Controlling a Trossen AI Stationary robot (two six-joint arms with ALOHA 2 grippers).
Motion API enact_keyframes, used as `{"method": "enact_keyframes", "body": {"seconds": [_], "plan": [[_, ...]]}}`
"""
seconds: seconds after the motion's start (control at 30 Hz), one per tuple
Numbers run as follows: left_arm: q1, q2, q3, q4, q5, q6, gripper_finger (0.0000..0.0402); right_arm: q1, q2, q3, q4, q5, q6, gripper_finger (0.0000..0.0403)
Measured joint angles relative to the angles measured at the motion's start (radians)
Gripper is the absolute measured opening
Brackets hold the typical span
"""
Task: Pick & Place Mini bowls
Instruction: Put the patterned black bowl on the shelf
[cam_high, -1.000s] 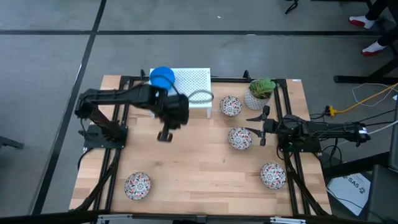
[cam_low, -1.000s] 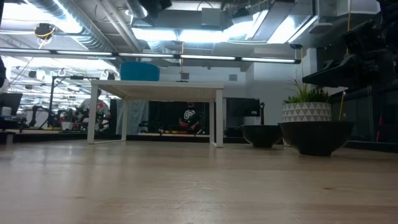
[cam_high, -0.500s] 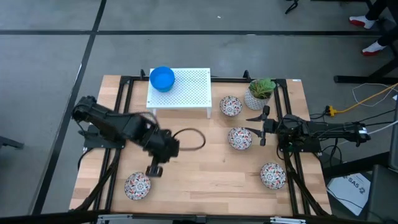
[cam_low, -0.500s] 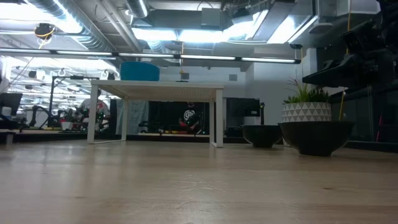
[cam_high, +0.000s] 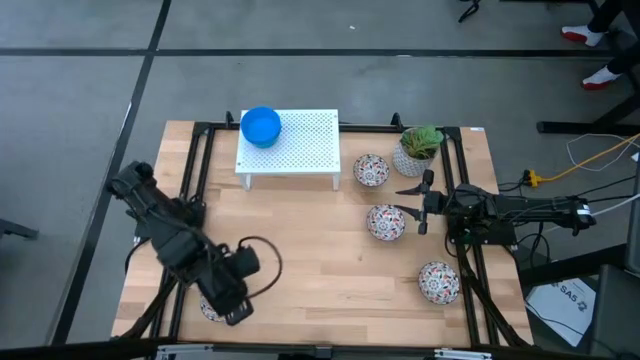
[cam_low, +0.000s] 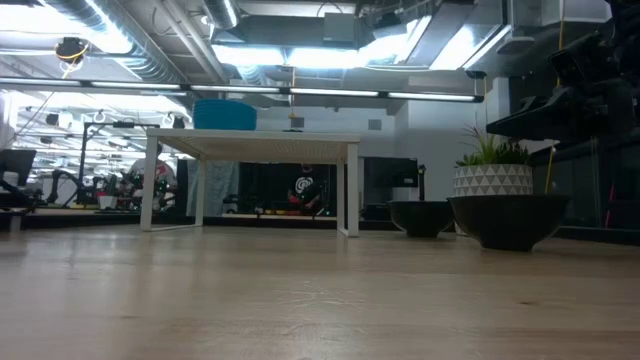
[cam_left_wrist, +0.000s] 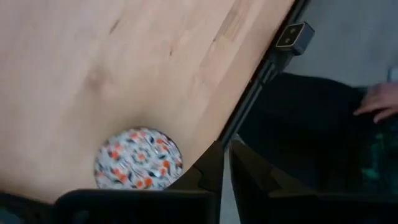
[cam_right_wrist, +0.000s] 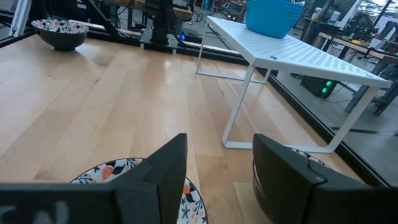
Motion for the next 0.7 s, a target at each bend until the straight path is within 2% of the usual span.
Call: {"method": "enact_keyframes", "body": {"seconds": [0.13, 0.23, 0.37, 0.57, 0.7], "plan": [[-0.053, 0.034, 0.000, -0.010, -0.021, -0.150, 0.0045, 0.000, 0.000, 0.000, 0.000, 0.000, 0.000, 0.0182], [-0.067, 0.077, 0.000, -0.029, -0.021, -0.205, 0.0065, 0.000, 0.000, 0.000, 0.000, 0.000, 0.000, 0.0182], [-0.071, 0.152, -0.001, -0.062, 0.014, -0.203, 0.0094, 0.000, 0.000, 0.000, 0.000, 0.000, 0.000, 0.0182], [-0.072, 0.260, -0.001, -0.084, 0.161, -0.191, 0.0126, 0.000, 0.000, 0.000, 0.000, 0.000, 0.000, 0.0182], [-0.086, 0.306, -0.001, -0.083, 0.176, -0.188, 0.0134, 0.000, 0.000, 0.000, 0.000, 0.000, 0.000, 0.0182]]}}
